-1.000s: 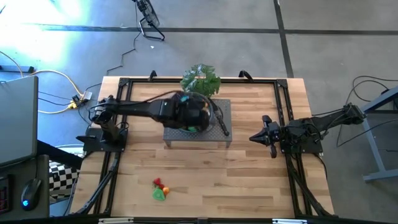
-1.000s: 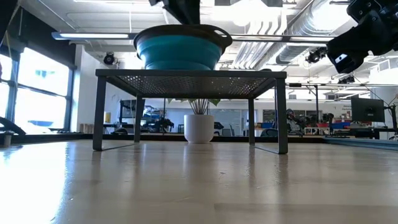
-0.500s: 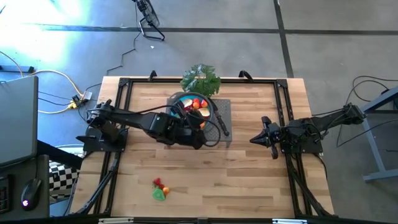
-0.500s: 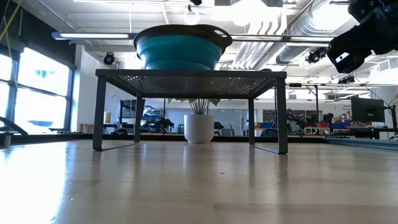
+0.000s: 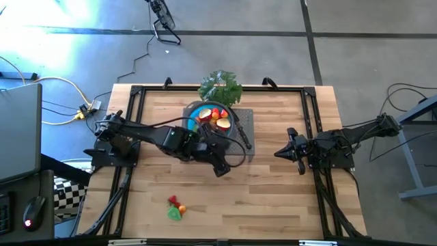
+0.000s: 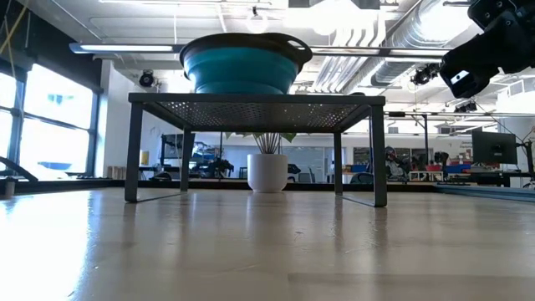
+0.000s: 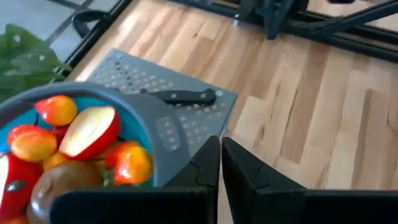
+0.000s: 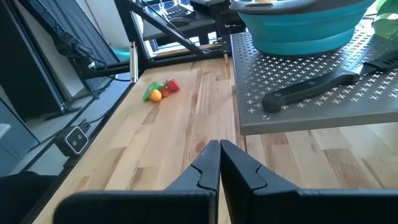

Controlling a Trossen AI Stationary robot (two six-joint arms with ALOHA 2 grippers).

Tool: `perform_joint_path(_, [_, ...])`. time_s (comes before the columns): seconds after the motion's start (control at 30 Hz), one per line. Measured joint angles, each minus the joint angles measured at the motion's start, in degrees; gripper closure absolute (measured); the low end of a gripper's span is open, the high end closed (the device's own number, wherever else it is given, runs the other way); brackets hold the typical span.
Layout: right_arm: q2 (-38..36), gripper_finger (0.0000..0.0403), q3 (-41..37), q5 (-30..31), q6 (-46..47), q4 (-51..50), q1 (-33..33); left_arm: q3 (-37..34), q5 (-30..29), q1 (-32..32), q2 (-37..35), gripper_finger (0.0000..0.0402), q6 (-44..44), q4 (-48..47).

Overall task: Pick & Place Fruit
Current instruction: Put the strawberry into the blue strainer bowl on the shelf

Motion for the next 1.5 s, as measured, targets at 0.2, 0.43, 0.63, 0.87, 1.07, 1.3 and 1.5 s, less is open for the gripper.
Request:
perform_joint_path(0.2, [0.0, 0.0399, 0.0, 0.0, 0.0, 0.0, 0.0, 0.0, -0.3, 0.0, 0.0, 0.0389, 3.1, 2.3])
perform_joint_path(0.43, [0.0, 0.0399, 0.0, 0.0, 0.0, 0.0, 0.0, 0.1, 1.0, -0.1, 0.2, 0.0389, 13.4, -2.2])
perform_joint_path(0.63, [0.0, 0.0399, 0.0, 0.2, 0.0, 0.0, 0.0, -3.1, 5.7, -0.4, 0.9, 0.0389, 13.5, -2.5])
perform_joint_path(0.87, [0.0, 0.0399, 0.0, 0.2, 0.0, 0.0, 0.0, -14.0, 5.9, -2.4, 0.4, 0.0389, 15.3, 6.9])
perform_joint_path(1.07, [0.0, 0.0399, 0.0, 0.2, 0.0, 0.0, 0.0, -25.3, 6.2, -3.8, -4.0, 0.0389, 15.2, 17.9])
perform_joint_path(1.3, [0.3, 0.0399, 0.1, 0.7, 0.0, 1.5, 0.0, -40.2, 6.5, -8.6, -15.8, 0.0389, 20.0, 30.1])
perform_joint_path(1.5, [0.5, 0.0399, 0.0, 5.4, -0.1, 2.6, 0.0, -50.1, 8.1, -11.5, -25.3, 0.0389, 22.5, 34.8])
